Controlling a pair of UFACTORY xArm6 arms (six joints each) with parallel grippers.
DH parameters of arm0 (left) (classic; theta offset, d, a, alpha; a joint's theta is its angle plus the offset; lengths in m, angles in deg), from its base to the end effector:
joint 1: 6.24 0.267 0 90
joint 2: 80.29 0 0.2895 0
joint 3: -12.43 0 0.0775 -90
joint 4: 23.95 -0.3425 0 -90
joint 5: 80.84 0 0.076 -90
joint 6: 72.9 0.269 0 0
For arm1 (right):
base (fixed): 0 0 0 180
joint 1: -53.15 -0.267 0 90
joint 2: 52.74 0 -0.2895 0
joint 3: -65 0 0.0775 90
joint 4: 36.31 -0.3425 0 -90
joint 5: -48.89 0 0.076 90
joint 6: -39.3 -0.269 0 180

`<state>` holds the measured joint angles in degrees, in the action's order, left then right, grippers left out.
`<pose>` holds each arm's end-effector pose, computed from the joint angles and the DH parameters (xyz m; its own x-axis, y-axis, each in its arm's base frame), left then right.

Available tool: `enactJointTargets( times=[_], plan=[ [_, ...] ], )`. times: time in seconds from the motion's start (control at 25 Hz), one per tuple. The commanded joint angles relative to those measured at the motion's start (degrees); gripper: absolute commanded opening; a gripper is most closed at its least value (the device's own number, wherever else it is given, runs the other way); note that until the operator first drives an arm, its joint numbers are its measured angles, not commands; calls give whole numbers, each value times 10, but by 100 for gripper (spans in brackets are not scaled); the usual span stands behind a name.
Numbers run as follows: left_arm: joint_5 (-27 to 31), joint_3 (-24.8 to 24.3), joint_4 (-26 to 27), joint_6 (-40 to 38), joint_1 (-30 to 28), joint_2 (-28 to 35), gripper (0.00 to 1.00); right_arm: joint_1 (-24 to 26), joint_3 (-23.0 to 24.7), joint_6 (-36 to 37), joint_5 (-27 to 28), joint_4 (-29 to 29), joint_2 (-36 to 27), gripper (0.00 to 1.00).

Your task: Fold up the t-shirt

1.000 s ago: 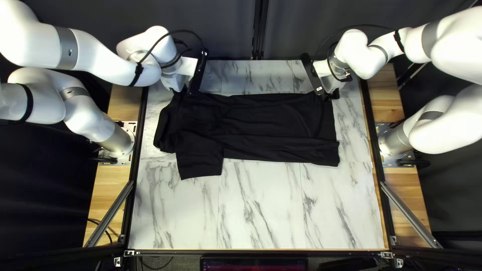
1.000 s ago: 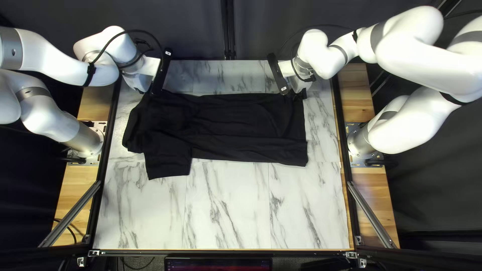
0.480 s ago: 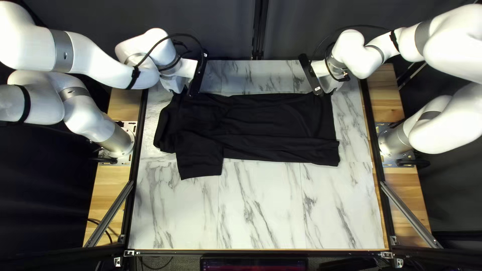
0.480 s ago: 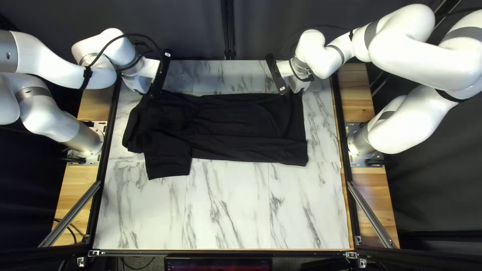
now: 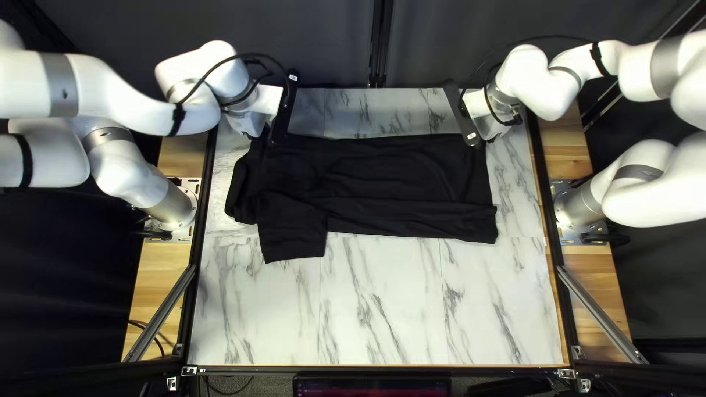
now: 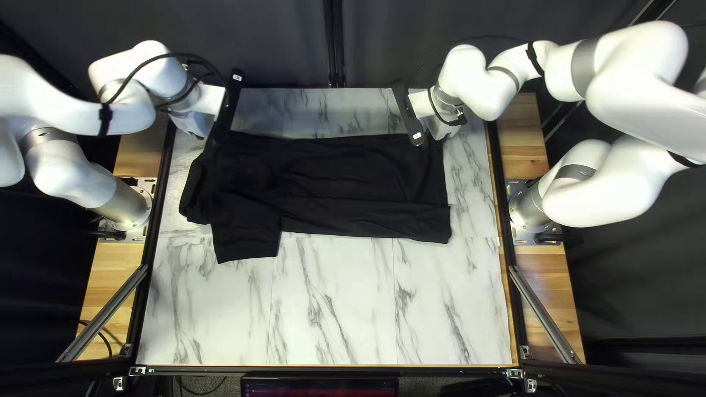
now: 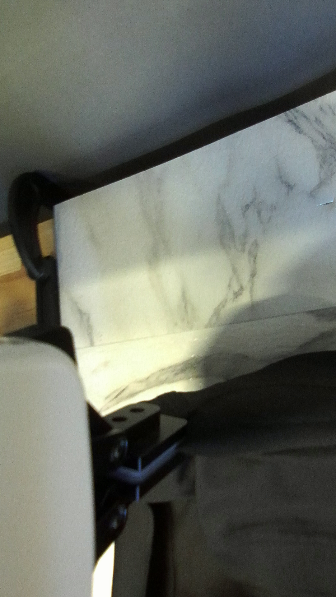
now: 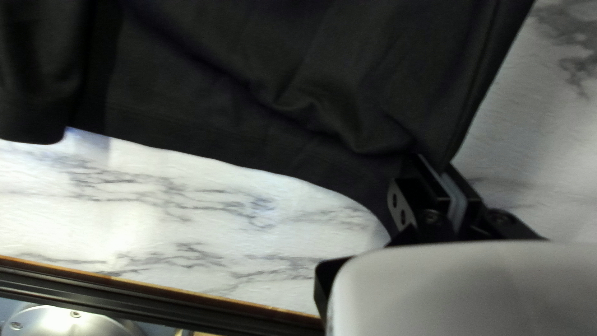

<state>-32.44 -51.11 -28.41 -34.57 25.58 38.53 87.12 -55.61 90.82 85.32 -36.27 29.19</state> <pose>0.2437 0.1650 0.1317 0.9850 -0.1641 0.0530 -0.1566 -0.9799 -0.1234 0.2657 -0.1791 0.0689 0.9529 0.3023 0.0241 0.3016 -0.9529 0.0310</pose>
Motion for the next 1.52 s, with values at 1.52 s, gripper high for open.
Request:
enactJointTargets(
  times=[1.52],
  plan=[
    [183, 7, -58, -188, -183, 189, 1, -234, 63, -289, 110, 78, -188, 0]
  ],
)
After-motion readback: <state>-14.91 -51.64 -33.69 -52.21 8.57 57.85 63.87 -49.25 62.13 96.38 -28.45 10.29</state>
